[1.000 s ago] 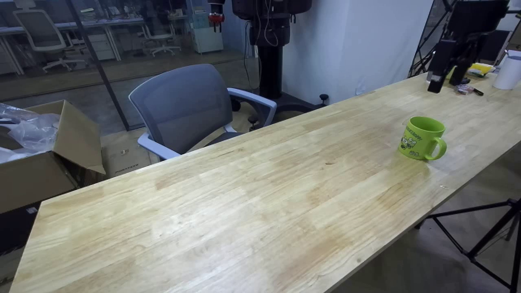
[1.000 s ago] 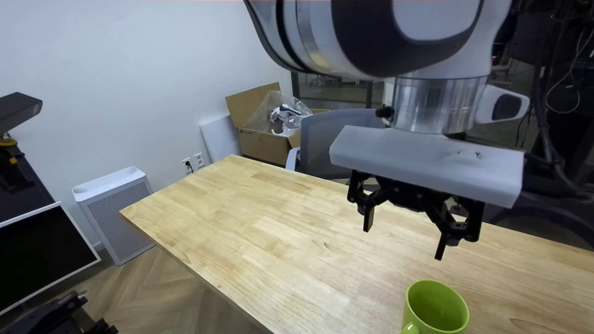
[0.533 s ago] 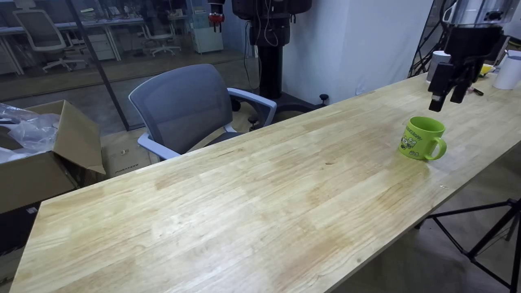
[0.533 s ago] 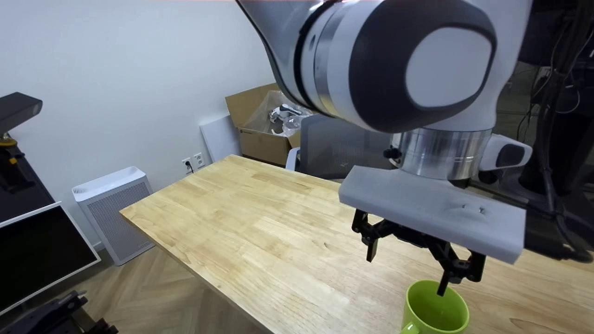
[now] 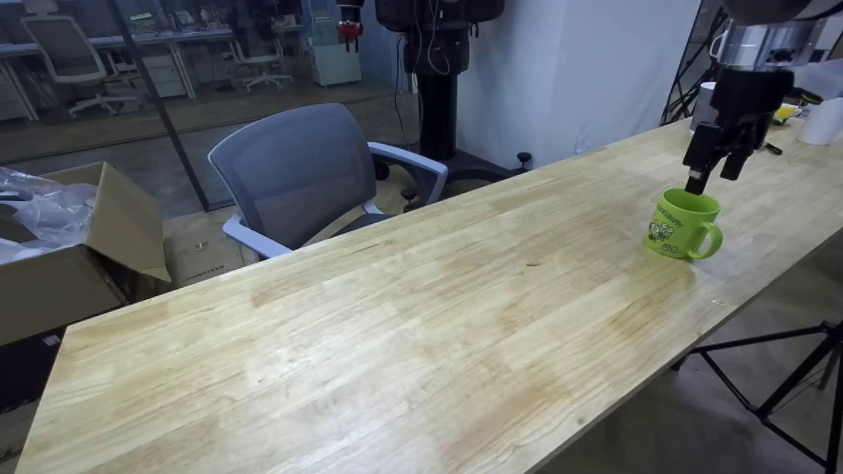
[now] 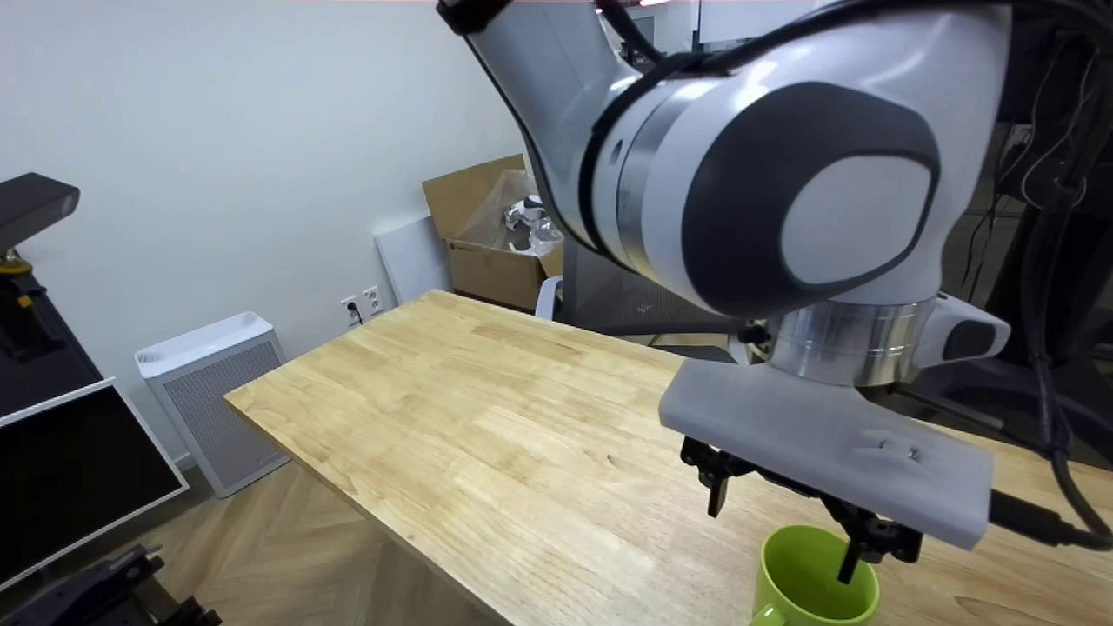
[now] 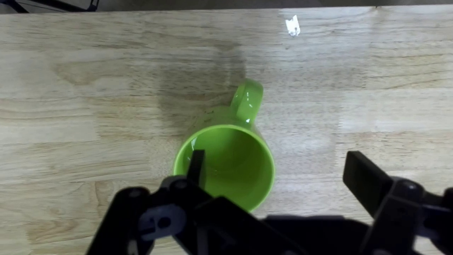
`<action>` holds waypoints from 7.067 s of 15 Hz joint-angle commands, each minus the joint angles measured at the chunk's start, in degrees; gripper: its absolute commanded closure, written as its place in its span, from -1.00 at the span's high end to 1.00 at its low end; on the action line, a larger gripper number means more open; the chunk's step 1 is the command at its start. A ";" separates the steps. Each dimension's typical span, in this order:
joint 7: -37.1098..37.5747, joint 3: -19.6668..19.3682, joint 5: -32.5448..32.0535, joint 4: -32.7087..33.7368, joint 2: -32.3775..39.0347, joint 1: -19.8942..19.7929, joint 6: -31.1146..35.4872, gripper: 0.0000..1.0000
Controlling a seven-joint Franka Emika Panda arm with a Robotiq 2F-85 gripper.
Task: Move the mug to the left
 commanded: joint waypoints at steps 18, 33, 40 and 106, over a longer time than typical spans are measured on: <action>7.01 2.75 -1.89 6.18 10.75 -0.40 4.26 0.75; 8.39 2.01 -6.24 6.21 10.36 0.49 3.38 -0.95; 7.14 3.29 -5.59 5.64 5.91 -0.20 2.63 -0.95; 14.89 6.95 -12.12 0.62 5.95 15.57 1.97 0.89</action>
